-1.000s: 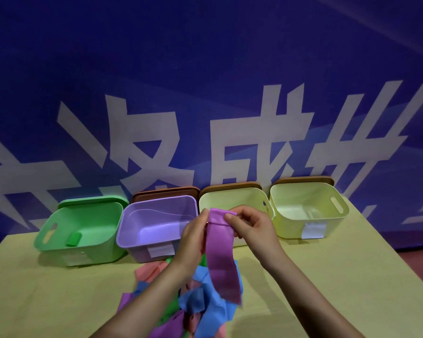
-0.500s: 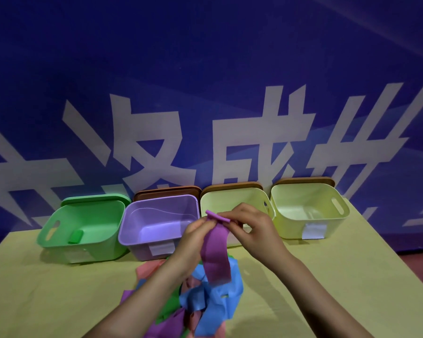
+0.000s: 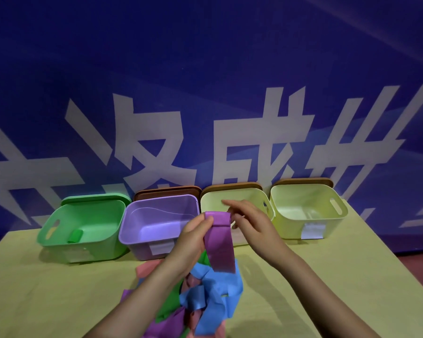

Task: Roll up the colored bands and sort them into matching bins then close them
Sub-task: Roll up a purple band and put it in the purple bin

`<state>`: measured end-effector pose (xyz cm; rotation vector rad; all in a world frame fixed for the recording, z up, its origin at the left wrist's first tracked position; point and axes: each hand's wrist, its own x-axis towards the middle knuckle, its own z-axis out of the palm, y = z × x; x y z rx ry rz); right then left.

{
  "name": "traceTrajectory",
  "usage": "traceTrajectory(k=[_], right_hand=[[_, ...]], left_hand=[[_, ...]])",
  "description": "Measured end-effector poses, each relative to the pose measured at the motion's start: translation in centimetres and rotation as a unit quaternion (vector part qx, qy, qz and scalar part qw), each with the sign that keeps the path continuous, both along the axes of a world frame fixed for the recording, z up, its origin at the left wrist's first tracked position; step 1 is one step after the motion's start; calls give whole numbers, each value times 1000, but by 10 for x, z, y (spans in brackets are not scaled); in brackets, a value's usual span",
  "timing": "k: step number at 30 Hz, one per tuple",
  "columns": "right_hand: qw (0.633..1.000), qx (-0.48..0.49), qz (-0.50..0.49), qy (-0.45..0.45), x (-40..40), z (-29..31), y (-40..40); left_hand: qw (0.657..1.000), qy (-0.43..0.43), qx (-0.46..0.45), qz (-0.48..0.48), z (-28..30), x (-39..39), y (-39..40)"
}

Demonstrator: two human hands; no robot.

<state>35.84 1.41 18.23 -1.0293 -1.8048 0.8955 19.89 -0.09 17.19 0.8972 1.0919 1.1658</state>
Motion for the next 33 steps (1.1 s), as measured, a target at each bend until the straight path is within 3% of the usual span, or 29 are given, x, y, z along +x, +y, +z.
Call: traceTrajectory(k=[2,7,15,23,26,33], right_hand=[[996,-77,-28,47,-6,1,-4],[991,-118,-45,44,-13,-2,-1],[993,-69,-86,45,-17,-13,2],[991,45,-128,20,-26,-17,-7],[987,24,-144,60,-26,-19,-8],[986,-29,-115,118,-24,-20,-4]], left_hand=[[997,73,25,3,-1,-2,0],[970,217,108,31,0,1,-1],[994,102,40,18,-1,-2,4],[974,158,154,40,2,-3,-3],[974,145,169,47,3,-2,-3],[999,29,38,12,-1,-3,-3]])
